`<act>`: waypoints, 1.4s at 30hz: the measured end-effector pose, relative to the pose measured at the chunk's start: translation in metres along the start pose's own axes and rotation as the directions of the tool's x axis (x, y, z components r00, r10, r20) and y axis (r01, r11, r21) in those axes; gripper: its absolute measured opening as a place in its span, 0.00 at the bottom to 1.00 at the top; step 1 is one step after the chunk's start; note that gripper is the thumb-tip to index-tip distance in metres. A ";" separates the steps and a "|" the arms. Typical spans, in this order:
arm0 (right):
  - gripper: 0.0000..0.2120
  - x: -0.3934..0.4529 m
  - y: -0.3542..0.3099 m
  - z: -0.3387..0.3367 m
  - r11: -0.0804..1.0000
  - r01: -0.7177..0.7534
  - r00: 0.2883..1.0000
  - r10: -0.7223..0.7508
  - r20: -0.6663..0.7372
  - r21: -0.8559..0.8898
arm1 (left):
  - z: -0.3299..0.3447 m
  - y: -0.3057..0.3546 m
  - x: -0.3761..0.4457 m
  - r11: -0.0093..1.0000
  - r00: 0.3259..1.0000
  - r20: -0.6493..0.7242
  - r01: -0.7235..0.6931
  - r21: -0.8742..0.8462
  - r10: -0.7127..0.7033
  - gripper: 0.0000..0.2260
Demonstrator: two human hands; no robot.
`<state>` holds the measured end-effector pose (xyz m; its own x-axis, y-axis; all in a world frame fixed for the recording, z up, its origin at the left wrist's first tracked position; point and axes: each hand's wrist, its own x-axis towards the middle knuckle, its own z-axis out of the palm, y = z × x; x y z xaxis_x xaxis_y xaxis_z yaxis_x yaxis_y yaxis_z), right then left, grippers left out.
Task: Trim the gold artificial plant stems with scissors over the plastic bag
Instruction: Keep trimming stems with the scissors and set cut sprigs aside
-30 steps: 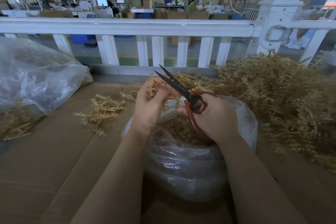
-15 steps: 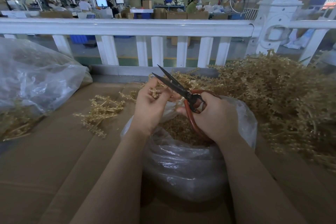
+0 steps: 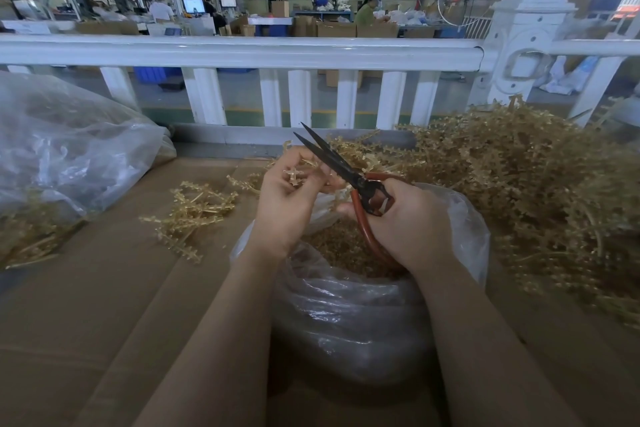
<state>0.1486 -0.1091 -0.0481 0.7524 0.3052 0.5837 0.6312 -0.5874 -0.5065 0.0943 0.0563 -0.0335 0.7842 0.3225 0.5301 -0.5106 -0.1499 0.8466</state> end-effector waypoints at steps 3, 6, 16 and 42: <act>0.21 -0.001 -0.002 -0.001 0.997 -0.031 0.999 0.029 0.029 0.065 | 0.001 0.000 0.000 0.994 0.995 -0.066 0.063 -0.087 -0.069 0.03; 0.23 0.000 -0.004 -0.001 0.954 -0.108 0.994 0.094 0.063 0.278 | 0.001 0.000 0.000 0.977 0.978 -0.131 0.139 -0.162 -0.161 0.02; 0.03 0.004 -0.010 0.001 0.797 -0.248 0.963 0.144 0.226 0.551 | 0.010 0.000 0.001 0.967 0.973 -0.041 0.223 -0.122 -0.229 0.06; 0.22 0.008 -0.006 -0.005 0.613 -0.279 0.944 0.317 0.094 0.739 | -0.004 0.013 0.002 0.743 0.841 0.214 0.540 -0.395 -0.497 0.12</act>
<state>0.1496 -0.1070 -0.0367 0.9278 0.1720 0.3310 0.3162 0.1085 -0.9425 0.0881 0.0587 -0.0213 0.9887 0.1460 0.0350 -0.0956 0.4322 0.8967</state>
